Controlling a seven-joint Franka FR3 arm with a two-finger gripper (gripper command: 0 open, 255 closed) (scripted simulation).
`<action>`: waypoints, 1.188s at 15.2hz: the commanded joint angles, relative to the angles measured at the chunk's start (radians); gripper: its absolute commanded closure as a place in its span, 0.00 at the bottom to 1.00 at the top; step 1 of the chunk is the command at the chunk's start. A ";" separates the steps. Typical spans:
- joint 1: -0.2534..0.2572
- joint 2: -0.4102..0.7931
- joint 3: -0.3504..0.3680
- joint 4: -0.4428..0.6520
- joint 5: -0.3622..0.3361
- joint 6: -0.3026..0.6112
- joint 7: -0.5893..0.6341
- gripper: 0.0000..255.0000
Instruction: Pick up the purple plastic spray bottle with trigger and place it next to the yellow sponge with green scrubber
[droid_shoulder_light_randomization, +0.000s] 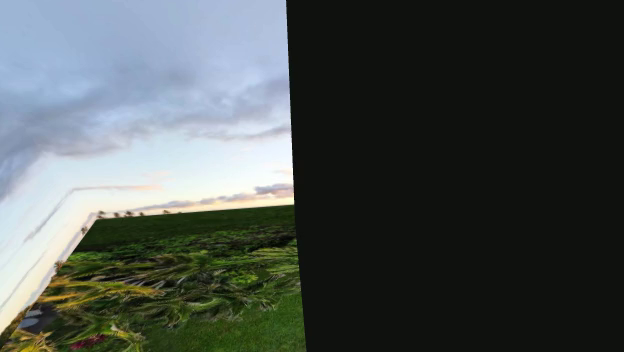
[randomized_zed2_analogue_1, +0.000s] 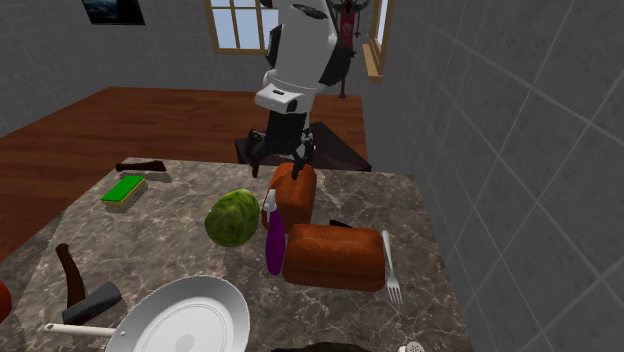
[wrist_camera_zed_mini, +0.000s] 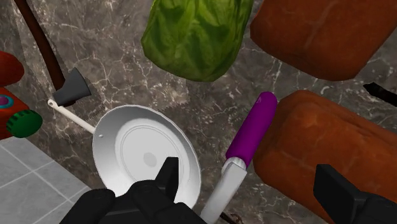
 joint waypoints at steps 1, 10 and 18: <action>-0.005 0.022 -0.005 -0.002 0.000 0.027 -0.001 0.00; -0.014 0.057 -0.012 -0.019 -0.001 0.081 -0.001 0.00; -0.014 0.057 -0.012 -0.019 -0.001 0.081 -0.001 1.00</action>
